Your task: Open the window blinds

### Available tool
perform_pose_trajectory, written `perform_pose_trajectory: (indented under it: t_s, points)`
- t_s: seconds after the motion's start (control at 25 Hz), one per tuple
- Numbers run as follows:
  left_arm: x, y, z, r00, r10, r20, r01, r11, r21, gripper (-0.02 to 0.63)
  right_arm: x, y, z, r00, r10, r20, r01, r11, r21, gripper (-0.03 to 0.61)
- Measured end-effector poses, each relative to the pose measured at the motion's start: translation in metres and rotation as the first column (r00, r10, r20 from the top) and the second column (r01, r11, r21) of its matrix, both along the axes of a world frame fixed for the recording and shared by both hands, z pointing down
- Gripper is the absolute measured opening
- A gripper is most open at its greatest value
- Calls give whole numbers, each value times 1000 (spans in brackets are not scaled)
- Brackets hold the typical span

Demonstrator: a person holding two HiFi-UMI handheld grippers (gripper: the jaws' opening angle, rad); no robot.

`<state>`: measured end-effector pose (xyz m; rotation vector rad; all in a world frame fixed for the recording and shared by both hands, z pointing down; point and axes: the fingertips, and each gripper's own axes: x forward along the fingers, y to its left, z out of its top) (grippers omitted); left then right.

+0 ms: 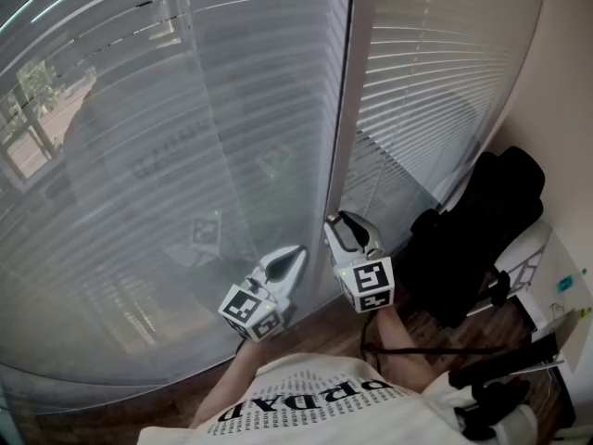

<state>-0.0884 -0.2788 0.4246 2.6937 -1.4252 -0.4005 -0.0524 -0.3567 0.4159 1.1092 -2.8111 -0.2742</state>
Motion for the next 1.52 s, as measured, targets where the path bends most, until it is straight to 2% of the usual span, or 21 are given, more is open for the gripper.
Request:
perform_pose_trajectory:
  t_s: [0.16,0.32,0.48,0.64,0.92,1.16,1.36,1.52]
  points:
    - [0,0,-2,1000,0,-3,0,1000,0,-5,0,5,-1,987,-3,-159,21,994,110,144]
    - [0,0,-1,1000,2,-5,-2,1000,1,-5,-4,4,6,942,15,-335,58,977,206,146]
    - [1,0,-1,1000,4,-6,-4,1000,-2,-5,-6,1,7,930,14,-369,77,970,232,135]
    - [-2,0,-1,1000,-3,-4,3,1000,-3,-5,-6,1,7,940,7,-340,70,974,214,133]
    - [-2,-1,0,1000,-1,-5,1,1000,-11,-5,-4,-1,7,970,-14,-242,45,991,122,132]
    - [1,-1,1,1000,9,-4,-9,1000,-13,-5,-2,-3,7,995,-42,-88,41,999,-16,132]
    - [0,-1,1,1000,10,-6,-10,1000,-13,-5,0,-6,8,997,-47,64,55,990,-130,132]
    - [0,-2,2,1000,11,-6,-11,1000,-14,-5,1,-6,7,992,-47,113,66,984,-167,132]
